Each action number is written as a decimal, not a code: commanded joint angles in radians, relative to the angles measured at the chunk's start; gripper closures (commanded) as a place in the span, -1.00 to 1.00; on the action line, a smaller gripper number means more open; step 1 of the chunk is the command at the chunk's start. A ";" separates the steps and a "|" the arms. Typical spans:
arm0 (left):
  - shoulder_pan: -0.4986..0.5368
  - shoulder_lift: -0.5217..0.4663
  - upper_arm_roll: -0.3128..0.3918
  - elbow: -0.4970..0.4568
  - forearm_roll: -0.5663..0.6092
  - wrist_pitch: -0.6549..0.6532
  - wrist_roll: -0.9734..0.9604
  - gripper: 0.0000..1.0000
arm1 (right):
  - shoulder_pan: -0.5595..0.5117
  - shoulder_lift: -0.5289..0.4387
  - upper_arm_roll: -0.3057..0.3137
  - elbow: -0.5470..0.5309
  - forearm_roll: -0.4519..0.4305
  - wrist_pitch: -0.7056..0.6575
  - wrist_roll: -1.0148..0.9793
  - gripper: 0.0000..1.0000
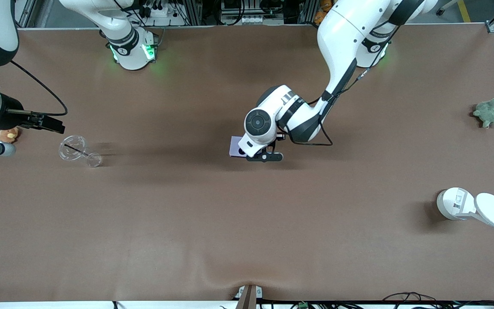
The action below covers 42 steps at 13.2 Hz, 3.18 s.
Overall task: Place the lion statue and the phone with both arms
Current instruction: 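Carry the lion toward the white lamp while the right gripper reaches the phone, then lower the lion beside the lamp while the right gripper grasps the phone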
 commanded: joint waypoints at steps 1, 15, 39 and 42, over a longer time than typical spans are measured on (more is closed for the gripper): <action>0.001 0.001 0.003 0.002 -0.001 0.005 -0.015 1.00 | 0.036 -0.005 -0.009 0.019 0.005 -0.019 0.004 -1.00; 0.515 -0.218 0.031 0.018 0.123 -0.265 0.157 1.00 | 0.243 0.165 -0.007 0.034 0.126 0.125 0.143 -1.00; 0.803 0.050 0.060 0.098 0.338 0.105 0.597 1.00 | 0.675 0.601 -0.007 -0.018 0.217 0.658 0.402 -1.00; 0.801 0.055 0.058 0.095 0.338 0.109 0.601 -1.00 | 0.690 0.605 0.002 -0.045 0.217 0.711 0.405 -1.00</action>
